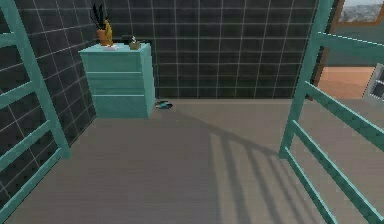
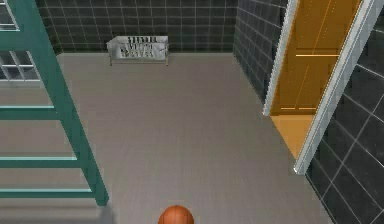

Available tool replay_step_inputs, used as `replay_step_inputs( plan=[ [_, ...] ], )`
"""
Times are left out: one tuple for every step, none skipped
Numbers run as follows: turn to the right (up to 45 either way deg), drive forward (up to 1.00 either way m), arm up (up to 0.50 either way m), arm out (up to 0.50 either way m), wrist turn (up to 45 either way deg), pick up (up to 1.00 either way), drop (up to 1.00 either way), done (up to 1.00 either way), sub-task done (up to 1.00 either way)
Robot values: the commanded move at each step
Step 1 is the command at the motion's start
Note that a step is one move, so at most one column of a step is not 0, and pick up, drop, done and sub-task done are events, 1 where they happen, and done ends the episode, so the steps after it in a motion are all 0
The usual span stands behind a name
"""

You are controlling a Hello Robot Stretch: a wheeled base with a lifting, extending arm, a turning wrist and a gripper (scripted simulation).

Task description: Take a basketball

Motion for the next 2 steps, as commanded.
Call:
replay_step_inputs(
  plan=[
    [0.0,0.00,0.10,0.00,0.0,0.00,0.00,0.00,0.00],
    [0.0,0.00,0.00,0.00,0.0,0.00,0.00,1.00,0.00]
  ],
)
